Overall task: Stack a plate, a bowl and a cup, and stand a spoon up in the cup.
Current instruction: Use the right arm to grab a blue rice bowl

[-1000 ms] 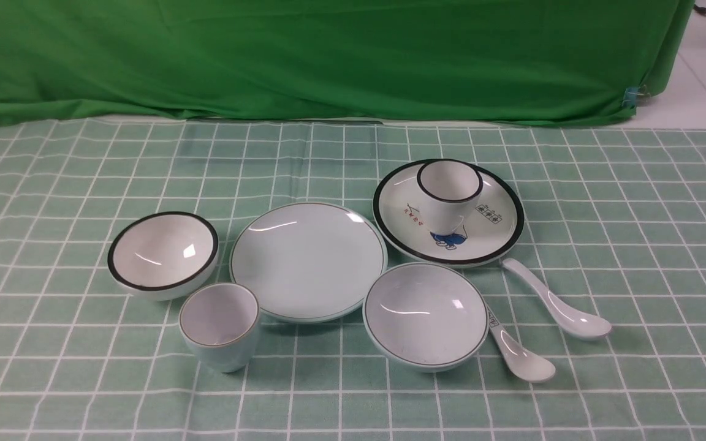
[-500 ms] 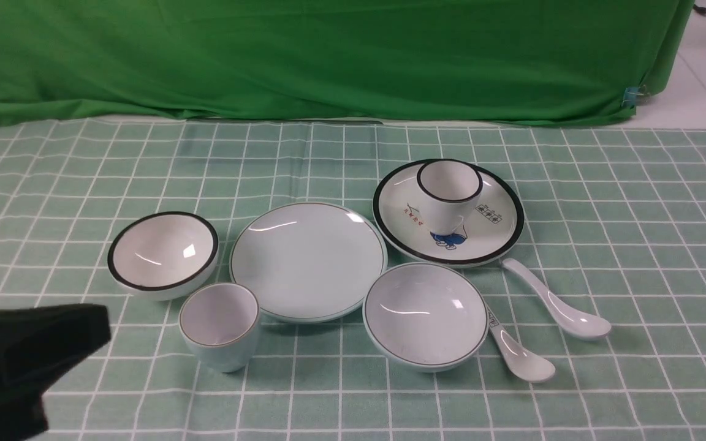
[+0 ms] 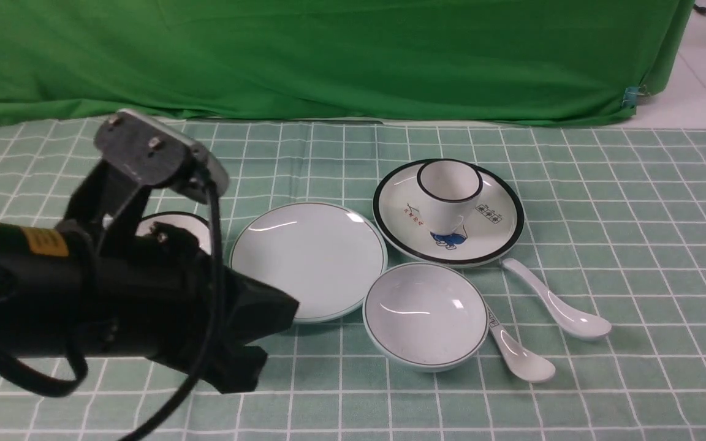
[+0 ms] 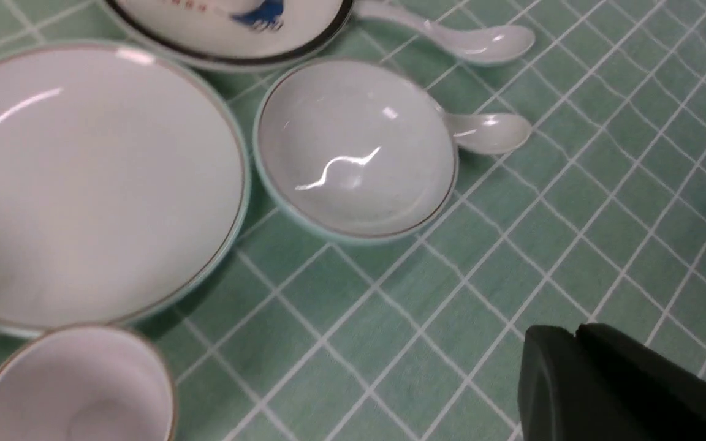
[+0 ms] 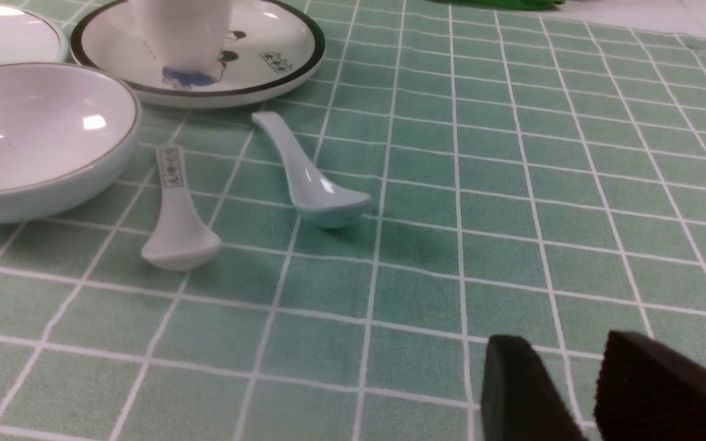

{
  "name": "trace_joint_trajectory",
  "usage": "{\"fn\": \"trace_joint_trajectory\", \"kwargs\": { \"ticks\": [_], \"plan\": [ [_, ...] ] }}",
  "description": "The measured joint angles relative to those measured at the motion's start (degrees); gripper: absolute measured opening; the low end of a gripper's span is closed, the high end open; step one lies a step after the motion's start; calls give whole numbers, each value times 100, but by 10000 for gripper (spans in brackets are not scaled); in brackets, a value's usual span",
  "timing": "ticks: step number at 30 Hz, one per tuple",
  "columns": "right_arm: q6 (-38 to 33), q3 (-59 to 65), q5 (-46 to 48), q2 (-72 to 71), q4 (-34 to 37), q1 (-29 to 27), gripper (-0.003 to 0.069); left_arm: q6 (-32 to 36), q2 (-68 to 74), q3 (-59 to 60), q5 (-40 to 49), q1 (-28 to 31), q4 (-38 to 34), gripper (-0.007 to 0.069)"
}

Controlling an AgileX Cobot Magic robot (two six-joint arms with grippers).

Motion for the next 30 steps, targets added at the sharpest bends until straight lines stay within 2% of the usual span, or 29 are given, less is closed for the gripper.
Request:
{"fn": "trace_joint_trajectory", "kwargs": {
  "ticks": [4, 6, 10, 13, 14, 15, 16, 18, 19, 22, 26, 30],
  "plan": [
    [210, 0, -347, 0, 123, 0, 242, 58, -17, 0, -154, -252, 0, 17],
    [813, 0, -924, 0, 394, 0, 242, 110, -86, 0, -154, -283, 5, 17],
    [2572, 0, -1822, 0, 744, 0, 242, 129, -288, 0, -154, -283, 46, 17],
    [2925, -26, -1884, 8, 799, 42, 235, 132, -401, 0, -165, -283, 114, 17],
    [2879, -178, -1388, 87, 809, 150, 231, 132, -442, 0, -184, -283, 169, 17],
    [2837, -264, -1300, 140, 809, 199, 231, 132, -448, 0, -183, -283, 180, 17],
    [2477, -732, -445, 502, 821, 453, 230, 132, -477, 0, -213, -283, 212, 17],
    [2089, -1172, 9, 913, 821, 700, 230, 132, -483, 0, -224, -283, 212, 17],
    [1560, -1661, 622, 1429, 821, 974, 230, 132, -483, 0, -253, -283, 223, 17],
    [599, -2893, 1780, 2931, 780, 1732, 230, 145, -491, 0, -335, -283, 230, 17],
    [-120, -4236, 2698, 5039, 589, 2511, 240, 154, -690, 0, -267, -283, 287, 17],
    [-591, -5483, 2906, 7018, 548, 3145, 248, 63, -1238, -4, 60, -283, 520, 17]
  ]
}}
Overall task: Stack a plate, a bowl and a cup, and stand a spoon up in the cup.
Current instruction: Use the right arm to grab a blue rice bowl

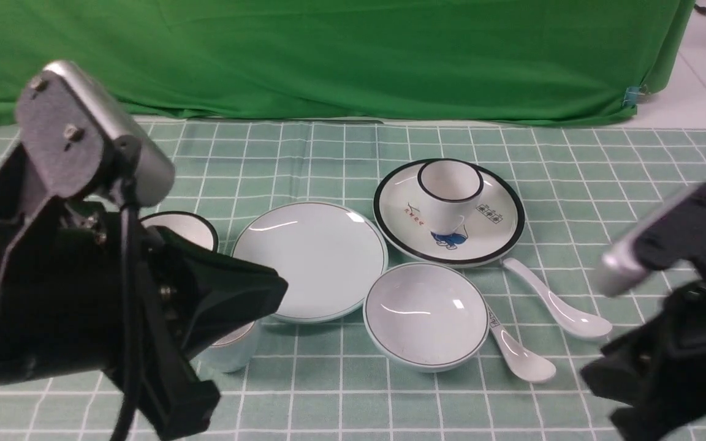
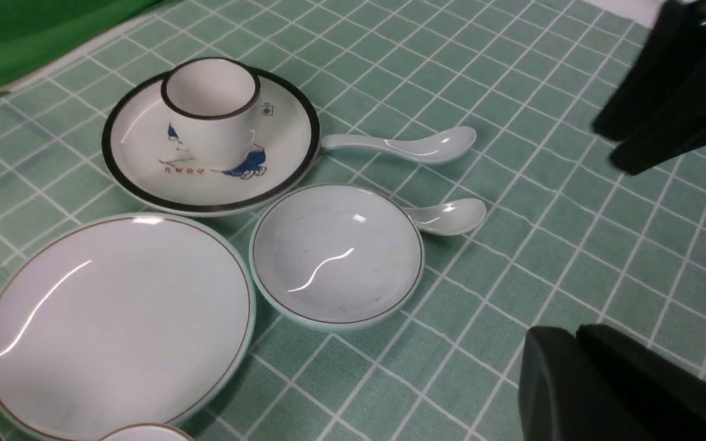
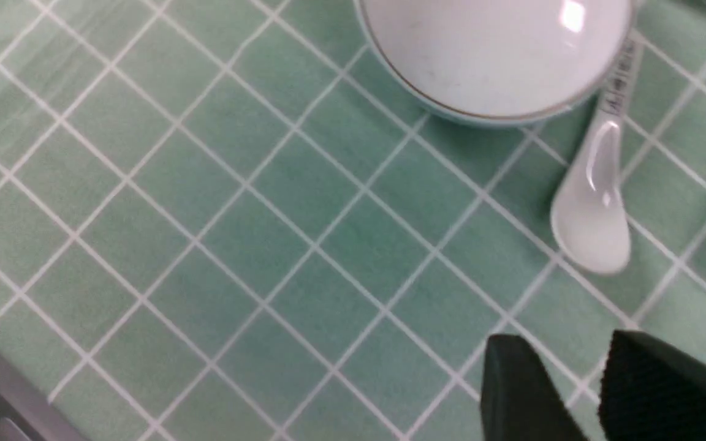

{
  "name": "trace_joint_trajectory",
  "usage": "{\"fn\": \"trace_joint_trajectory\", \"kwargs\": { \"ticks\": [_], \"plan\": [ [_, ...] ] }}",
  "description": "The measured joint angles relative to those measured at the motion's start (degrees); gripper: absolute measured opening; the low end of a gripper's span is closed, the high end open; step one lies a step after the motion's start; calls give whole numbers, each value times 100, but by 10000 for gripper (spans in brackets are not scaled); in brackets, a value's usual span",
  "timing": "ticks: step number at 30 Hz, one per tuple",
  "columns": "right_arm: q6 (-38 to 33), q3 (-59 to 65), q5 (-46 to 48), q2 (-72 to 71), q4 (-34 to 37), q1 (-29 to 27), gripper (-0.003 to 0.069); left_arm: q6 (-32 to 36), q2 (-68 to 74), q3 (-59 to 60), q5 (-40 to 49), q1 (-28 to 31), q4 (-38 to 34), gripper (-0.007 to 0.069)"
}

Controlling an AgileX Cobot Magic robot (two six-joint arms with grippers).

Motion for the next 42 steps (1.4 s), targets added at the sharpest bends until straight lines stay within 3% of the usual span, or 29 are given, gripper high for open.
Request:
{"fn": "trace_joint_trajectory", "kwargs": {
  "ticks": [6, 13, 20, 32, 35, 36, 38, 42],
  "plan": [
    [-335, -996, -31, 1526, -7, 374, 274, -294, -764, 0, 382, 0, 232, 17],
    [-469, -1882, -77, 2822, 15, 586, 481, -507, -1343, 0, 522, 0, 292, 17],
    [-496, -2261, -315, 3656, 15, 592, 507, -668, -1425, 0, 742, 0, 492, 17],
    [-744, -2288, -702, 4321, -361, 592, 447, -794, -1425, 0, 877, 0, 568, 17],
    [-744, -2288, -702, 4329, -494, 592, 347, -799, -1425, 0, 910, 0, 568, 17],
    [-751, -2288, -702, 4329, -513, 597, 269, -799, -1425, 0, 910, 0, 568, 17],
    [-764, -2300, -697, 4329, -548, 610, 198, -799, -1425, 0, 910, 0, 568, 17],
    [-769, -2352, -547, 4226, -637, 639, 144, -799, -1425, 0, 910, 0, 568, 17]
  ]
}}
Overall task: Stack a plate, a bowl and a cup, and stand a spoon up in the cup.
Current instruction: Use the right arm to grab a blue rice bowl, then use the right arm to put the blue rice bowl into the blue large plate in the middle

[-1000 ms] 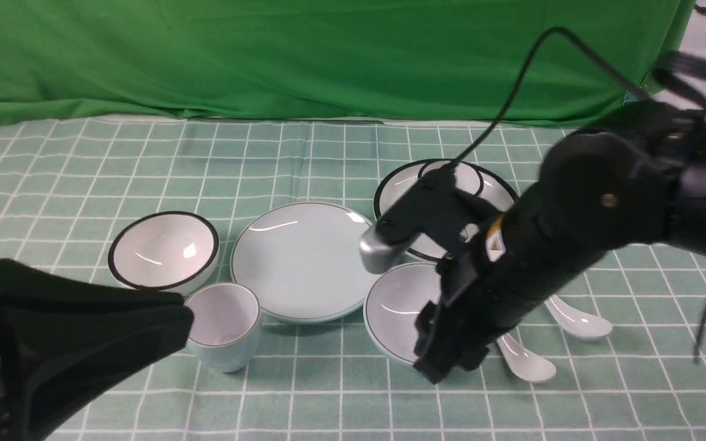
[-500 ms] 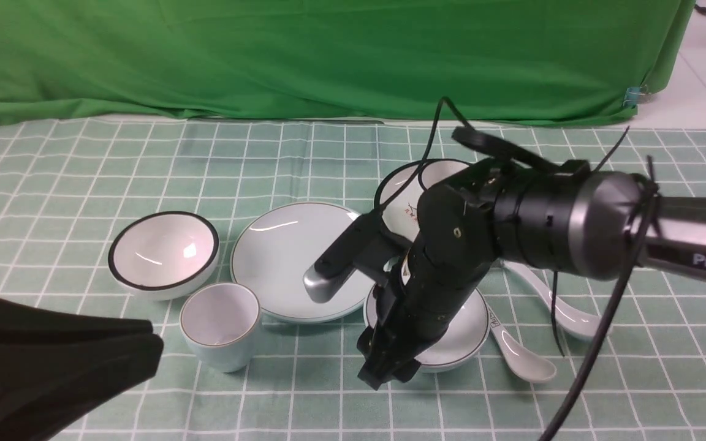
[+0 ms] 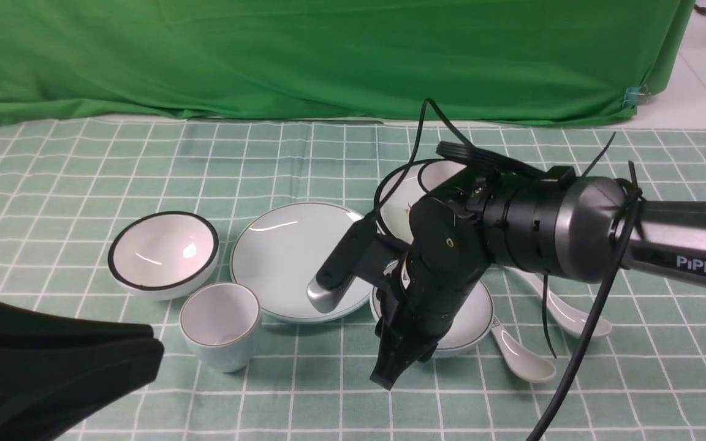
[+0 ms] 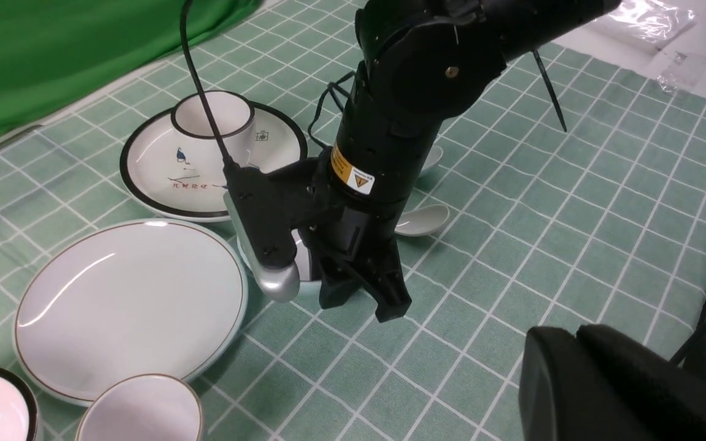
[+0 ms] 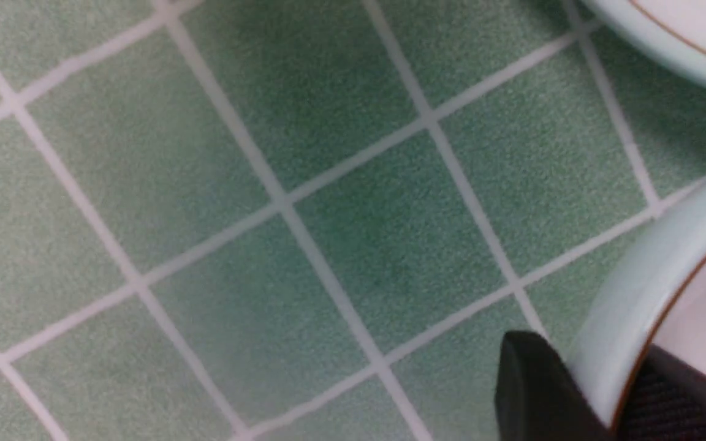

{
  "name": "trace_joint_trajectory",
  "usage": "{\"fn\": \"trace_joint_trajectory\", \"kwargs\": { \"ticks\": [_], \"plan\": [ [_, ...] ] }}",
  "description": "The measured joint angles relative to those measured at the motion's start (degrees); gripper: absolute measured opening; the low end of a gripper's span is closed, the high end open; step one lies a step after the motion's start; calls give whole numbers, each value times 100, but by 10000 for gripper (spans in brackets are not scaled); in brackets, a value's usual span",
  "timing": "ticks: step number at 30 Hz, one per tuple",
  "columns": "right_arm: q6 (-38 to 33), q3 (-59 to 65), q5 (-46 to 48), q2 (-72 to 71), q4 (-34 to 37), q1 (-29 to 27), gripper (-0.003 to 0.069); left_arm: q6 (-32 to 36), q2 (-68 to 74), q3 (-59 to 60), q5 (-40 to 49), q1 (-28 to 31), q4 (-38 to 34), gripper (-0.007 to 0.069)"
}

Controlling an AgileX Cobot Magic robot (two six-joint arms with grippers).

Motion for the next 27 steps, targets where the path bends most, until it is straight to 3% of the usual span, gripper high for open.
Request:
{"fn": "trace_joint_trajectory", "kwargs": {
  "ticks": [5, 9, 18, 27],
  "plan": [
    [-15, -199, 375, -224, -93, 192, 82, 0, 0, 0, 12, 0, 19, 17],
    [-103, -858, 526, -301, 88, 491, 82, 22, 0, 0, 16, 0, 97, 17],
    [-274, -2312, 194, 704, 88, 497, 82, 5, 0, 0, 16, 0, 119, 17],
    [-251, -2758, 281, 1469, -308, 497, 82, 5, 0, 0, 16, 0, 119, 17]
  ]
}}
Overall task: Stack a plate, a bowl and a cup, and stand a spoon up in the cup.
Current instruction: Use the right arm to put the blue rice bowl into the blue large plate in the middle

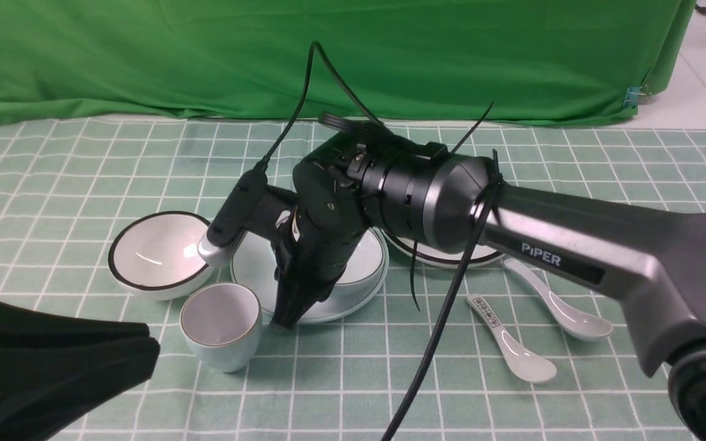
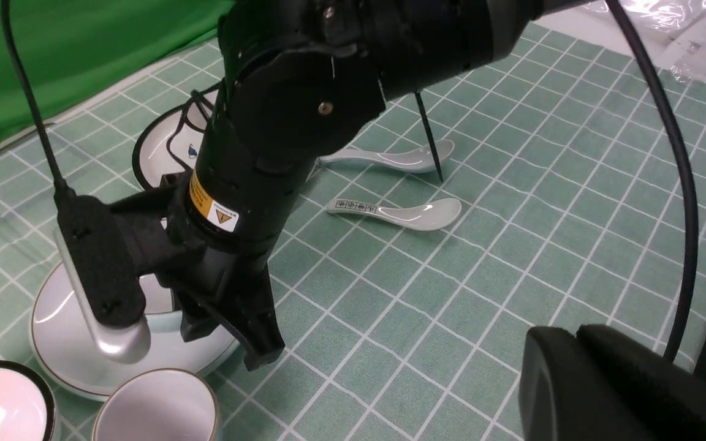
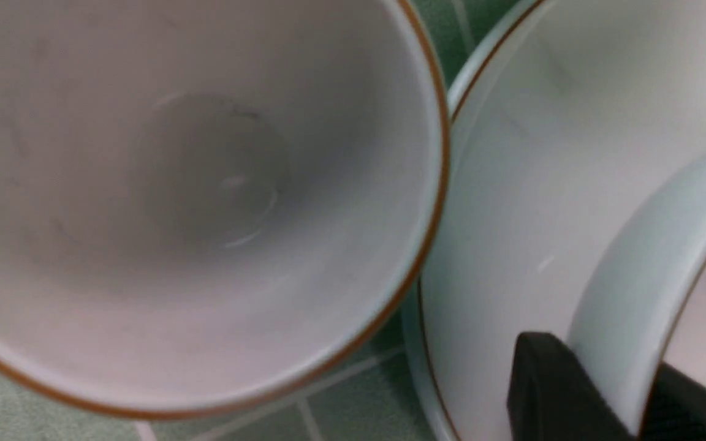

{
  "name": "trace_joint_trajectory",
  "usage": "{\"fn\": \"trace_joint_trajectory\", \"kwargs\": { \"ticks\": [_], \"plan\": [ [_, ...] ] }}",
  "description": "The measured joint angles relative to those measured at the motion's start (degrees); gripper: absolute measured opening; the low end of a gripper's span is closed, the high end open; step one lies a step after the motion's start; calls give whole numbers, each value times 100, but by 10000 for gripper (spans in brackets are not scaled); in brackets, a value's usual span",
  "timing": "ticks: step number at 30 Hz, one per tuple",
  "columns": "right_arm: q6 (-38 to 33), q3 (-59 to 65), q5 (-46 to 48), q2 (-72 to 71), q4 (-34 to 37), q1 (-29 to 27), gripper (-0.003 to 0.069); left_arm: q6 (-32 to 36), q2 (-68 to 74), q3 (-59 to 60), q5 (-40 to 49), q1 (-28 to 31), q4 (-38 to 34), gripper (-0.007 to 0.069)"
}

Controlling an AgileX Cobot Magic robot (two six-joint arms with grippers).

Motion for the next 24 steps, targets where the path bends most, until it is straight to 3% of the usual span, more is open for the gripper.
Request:
{"fn": "trace_joint_trajectory", "kwargs": {
  "ticks": [5, 13, 24],
  "plan": [
    [5, -24, -55, 23, -25, 0, 97, 0, 0, 0, 0, 0, 0, 17],
    [27, -40, -367, 127, -132, 0, 338, -3, 0, 0, 0, 0, 25, 17],
    [409, -40, -401, 109, -154, 0, 507, -3, 0, 0, 74, 0, 32, 17]
  ]
}}
